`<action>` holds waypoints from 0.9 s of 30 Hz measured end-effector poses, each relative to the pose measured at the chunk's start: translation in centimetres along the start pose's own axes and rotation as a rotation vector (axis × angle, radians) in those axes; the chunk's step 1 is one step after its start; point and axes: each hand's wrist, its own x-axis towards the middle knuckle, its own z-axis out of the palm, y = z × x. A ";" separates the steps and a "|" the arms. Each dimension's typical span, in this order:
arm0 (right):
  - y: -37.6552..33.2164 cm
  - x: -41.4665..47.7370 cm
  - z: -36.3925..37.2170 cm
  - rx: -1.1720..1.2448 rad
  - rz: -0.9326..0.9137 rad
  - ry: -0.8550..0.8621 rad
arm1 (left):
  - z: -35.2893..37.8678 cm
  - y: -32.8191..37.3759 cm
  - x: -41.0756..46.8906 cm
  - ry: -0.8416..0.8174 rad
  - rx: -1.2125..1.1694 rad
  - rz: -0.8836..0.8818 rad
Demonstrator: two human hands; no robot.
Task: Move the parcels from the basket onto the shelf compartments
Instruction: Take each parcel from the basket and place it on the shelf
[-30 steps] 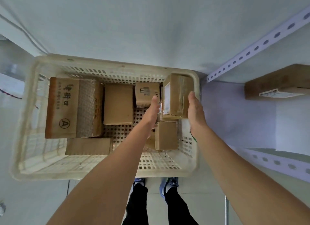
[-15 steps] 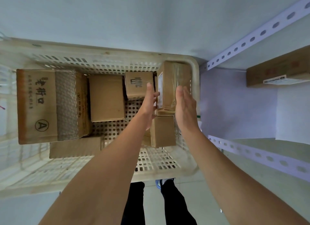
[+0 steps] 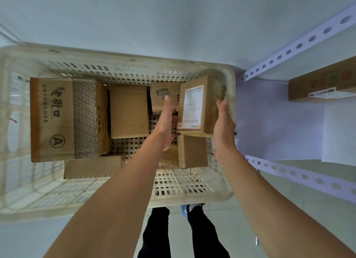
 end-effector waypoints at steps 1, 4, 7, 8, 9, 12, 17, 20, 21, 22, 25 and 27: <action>0.2 0.0 0.0 0.015 0.017 -0.008 | -0.1 0.1 -0.2 -0.027 0.003 0.002; 0.4 -0.1 -0.5 0.100 0.052 -0.028 | -0.2 0.3 -1.0 -0.057 0.003 0.046; 0.0 -0.8 -1.1 0.163 0.073 -0.063 | -0.3 0.0 -1.8 -0.068 -0.008 0.126; -0.3 -1.3 -1.4 0.188 0.074 -0.078 | -0.4 -0.2 -2.1 -0.078 -0.012 0.146; -0.6 -1.7 -1.6 0.199 0.067 -0.084 | -0.6 -0.4 -2.6 -0.089 -0.014 0.157; -0.1 -1.6 -2.2 0.240 0.085 -0.100 | -0.9 -0.2 -4.2 -0.128 -0.015 0.176; -1.0 -2.9 -2.9 0.270 0.058 -0.114 | -0.9 0.4 -7.4 -0.137 -0.016 0.186; -2.2 -4.9 -3.7 0.276 0.033 -0.140 | -0.9 0.7 -10.0 -0.132 -0.027 0.200; -2.5 -5.6 -4.0 0.292 0.025 -0.148 | -0.8 1.0 -11.0 -0.132 -0.029 0.207; -2.8 -6.4 -4.3 0.307 0.018 -0.156 | -0.6 1.2 -12.2 -0.124 -0.031 0.210; -4.2 -9.1 -5.5 0.333 -0.012 -0.180 | 0.0 1.7 -16.0 -0.087 -0.008 0.242; -4.9 -10.9 -6.5 0.347 -0.034 -0.195 | 0.2 2.0 -18.8 -0.043 -0.013 0.270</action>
